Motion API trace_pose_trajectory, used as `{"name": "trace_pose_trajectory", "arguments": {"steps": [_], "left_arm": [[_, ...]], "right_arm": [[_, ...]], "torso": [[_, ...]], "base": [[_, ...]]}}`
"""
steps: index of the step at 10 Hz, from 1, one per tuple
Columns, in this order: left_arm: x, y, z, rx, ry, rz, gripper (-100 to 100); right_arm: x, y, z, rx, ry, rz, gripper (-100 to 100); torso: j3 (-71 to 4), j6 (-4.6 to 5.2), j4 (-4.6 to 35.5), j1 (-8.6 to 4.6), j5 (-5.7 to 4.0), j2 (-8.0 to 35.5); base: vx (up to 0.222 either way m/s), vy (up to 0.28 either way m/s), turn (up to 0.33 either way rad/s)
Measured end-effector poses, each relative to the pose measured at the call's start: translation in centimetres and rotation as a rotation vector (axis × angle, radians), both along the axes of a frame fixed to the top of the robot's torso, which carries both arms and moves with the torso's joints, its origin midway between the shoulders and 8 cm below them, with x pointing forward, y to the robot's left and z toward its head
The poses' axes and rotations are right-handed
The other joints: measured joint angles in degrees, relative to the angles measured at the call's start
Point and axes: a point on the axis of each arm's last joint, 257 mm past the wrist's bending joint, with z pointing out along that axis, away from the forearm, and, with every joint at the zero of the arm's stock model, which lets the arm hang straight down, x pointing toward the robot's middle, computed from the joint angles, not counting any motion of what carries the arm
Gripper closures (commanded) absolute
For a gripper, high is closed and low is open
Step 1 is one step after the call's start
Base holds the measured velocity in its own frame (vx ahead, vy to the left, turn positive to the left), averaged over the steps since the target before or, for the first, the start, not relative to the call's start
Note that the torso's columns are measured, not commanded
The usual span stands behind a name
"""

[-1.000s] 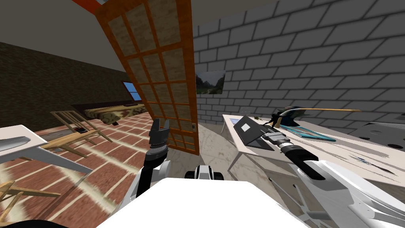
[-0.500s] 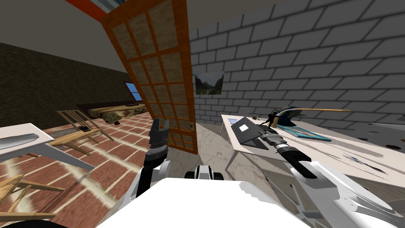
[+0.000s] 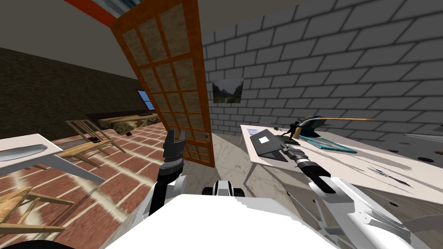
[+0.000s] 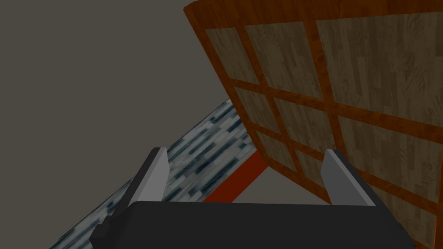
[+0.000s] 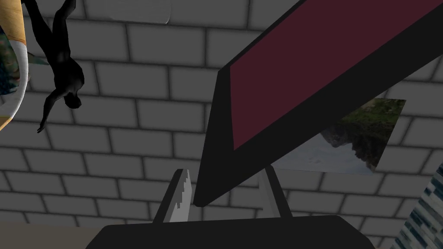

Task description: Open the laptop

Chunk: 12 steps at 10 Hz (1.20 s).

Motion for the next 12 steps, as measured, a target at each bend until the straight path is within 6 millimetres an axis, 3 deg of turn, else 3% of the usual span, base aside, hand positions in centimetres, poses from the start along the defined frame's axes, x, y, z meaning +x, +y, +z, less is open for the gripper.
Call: {"name": "trace_pose_trajectory", "arguments": {"steps": [4,5,7,12], "left_arm": [[0.0,0.0,0.0,0.000,0.000,0.000,0],[0.0,0.0,0.0,0.000,0.000,0.000,0],[0.0,0.0,0.0,0.000,0.000,0.000,0],[0.0,0.0,0.0,0.000,0.000,0.000,0]], "right_arm": [[0.4,1.1,-3.5,0.172,-0.029,0.001,100],[0.6,1.7,-4.5,0.213,-0.036,-0.002,-100],[0.7,0.6,-3.2,0.210,-0.036,-0.009,-100],[0.9,-1.8,0.4,0.206,-0.038,-0.030,-100]], "torso": [[0.0,-0.06,0.0,0.21,0.10,0.0],[0.0,-0.19,0.0,0.36,0.11,0.0],[0.1,0.14,0.3,0.61,0.55,0.2],[0.2,0.22,0.4,0.15,0.46,0.4]], "base": [[-0.030,-0.099,0.003],[-0.035,-0.024,0.050],[-0.024,0.042,0.031],[-0.029,0.040,0.034]]}}
